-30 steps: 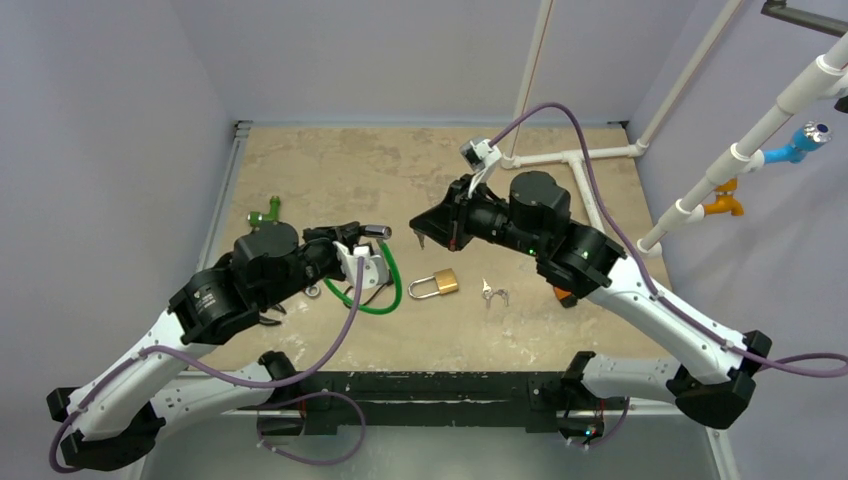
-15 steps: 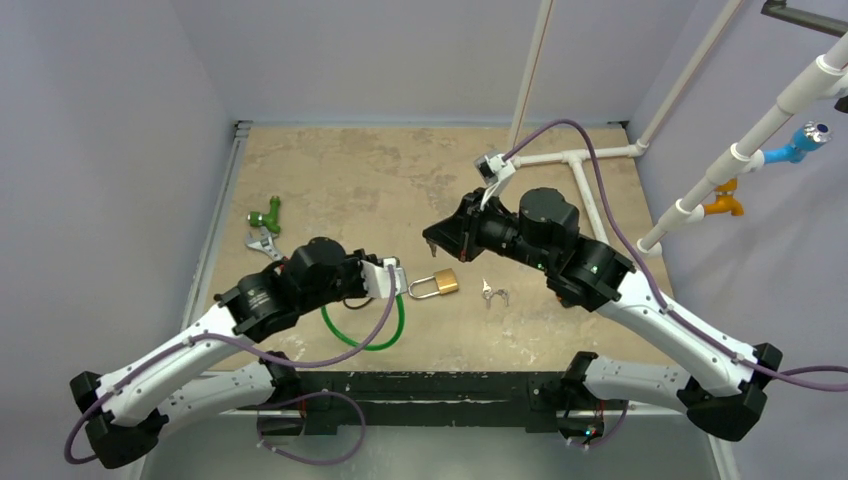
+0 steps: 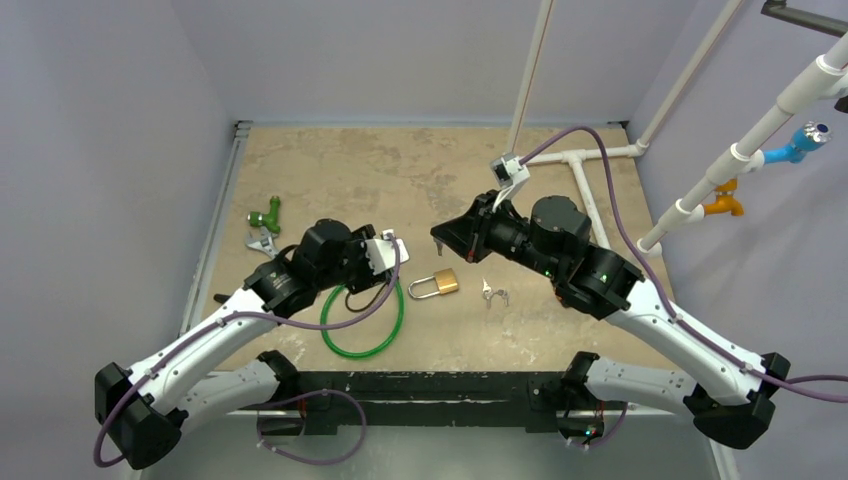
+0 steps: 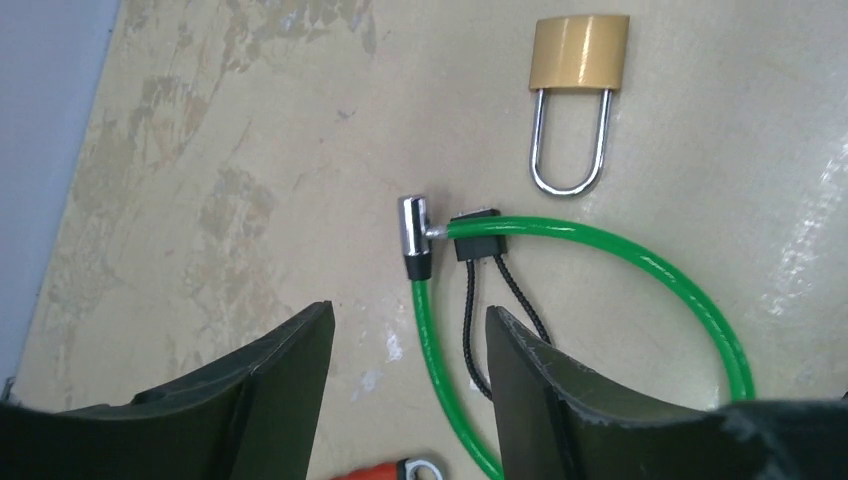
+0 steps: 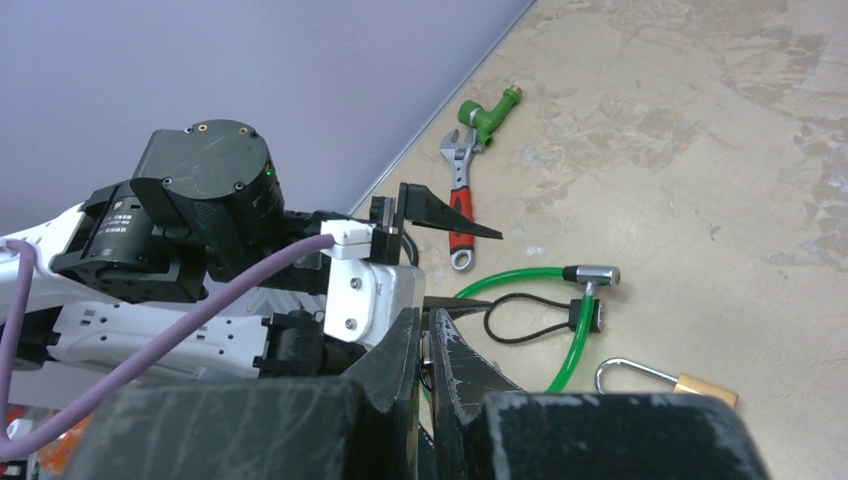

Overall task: Unlock with the key
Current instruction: Place the lock at the center of the board.

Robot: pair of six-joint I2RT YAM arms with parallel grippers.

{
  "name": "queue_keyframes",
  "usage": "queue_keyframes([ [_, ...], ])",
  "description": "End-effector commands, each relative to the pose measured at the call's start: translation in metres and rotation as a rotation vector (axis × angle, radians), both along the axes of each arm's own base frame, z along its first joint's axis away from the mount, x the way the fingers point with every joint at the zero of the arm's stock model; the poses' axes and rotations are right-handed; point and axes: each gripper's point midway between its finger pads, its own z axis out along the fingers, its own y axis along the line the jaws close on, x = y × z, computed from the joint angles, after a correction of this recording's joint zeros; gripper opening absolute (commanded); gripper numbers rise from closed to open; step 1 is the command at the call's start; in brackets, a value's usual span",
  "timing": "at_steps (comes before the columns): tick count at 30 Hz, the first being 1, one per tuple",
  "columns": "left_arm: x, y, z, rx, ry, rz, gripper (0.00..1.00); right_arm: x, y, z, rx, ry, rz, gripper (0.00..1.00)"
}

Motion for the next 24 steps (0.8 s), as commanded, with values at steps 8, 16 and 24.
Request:
queue_keyframes([
  [8, -0.053, -0.057, 0.150, -0.530, 0.150, -0.214, 0.59, 0.013, -0.001, 0.031, 0.074, -0.056, -0.068, 0.00],
  [16, -0.085, -0.086, 0.190, -0.719, 0.338, -0.359, 0.53, 0.015, 0.013, 0.054, 0.164, -0.094, -0.033, 0.00],
  [24, -0.092, -0.087, 0.185, -0.721, 0.361, -0.393, 0.52, 0.007, 0.026, 0.076, 0.272, -0.095, 0.038, 0.00],
])
